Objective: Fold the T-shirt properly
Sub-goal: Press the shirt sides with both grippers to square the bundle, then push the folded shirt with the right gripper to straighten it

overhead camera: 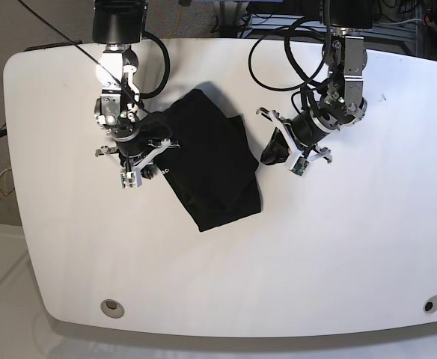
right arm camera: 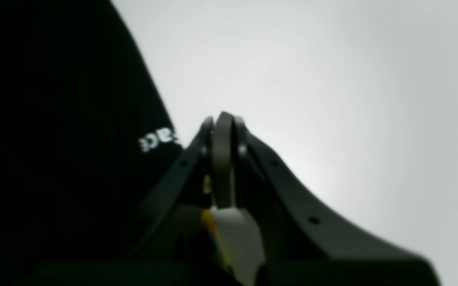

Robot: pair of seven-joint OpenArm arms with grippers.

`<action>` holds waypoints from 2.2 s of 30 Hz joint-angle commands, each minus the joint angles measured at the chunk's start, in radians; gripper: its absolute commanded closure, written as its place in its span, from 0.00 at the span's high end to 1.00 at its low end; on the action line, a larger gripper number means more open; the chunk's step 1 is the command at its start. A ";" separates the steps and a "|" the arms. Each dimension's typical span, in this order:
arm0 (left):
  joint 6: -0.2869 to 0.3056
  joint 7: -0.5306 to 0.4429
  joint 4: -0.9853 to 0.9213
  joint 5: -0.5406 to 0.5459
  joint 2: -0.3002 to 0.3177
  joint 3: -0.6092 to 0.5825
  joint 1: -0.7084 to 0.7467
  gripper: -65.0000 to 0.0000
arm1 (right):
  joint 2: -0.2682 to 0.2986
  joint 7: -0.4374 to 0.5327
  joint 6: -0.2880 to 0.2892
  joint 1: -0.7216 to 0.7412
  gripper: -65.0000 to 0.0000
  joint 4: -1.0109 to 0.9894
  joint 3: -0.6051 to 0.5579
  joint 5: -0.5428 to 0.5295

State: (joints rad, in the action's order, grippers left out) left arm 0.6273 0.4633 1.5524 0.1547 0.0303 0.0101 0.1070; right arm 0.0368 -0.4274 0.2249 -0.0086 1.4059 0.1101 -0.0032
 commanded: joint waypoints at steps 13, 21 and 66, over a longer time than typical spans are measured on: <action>0.022 -0.025 -0.031 0.016 0.000 -0.005 -0.083 0.00 | -0.102 -0.090 -0.111 -0.066 0.00 0.146 0.003 -0.001; 0.022 -0.025 -0.056 0.013 0.000 -0.005 -0.140 0.00 | -0.171 -0.166 -0.190 -0.093 0.00 0.223 0.000 -0.001; 0.018 -0.019 0.270 0.013 0.096 0.037 0.096 0.00 | -0.059 -0.182 -0.184 -0.167 0.00 0.553 -0.033 -0.011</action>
State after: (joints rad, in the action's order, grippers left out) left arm 0.6445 0.4671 1.8023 0.1516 0.1226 0.0448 0.2001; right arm -0.0223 -0.6205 0.0418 -0.1486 1.8957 0.0929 -0.0071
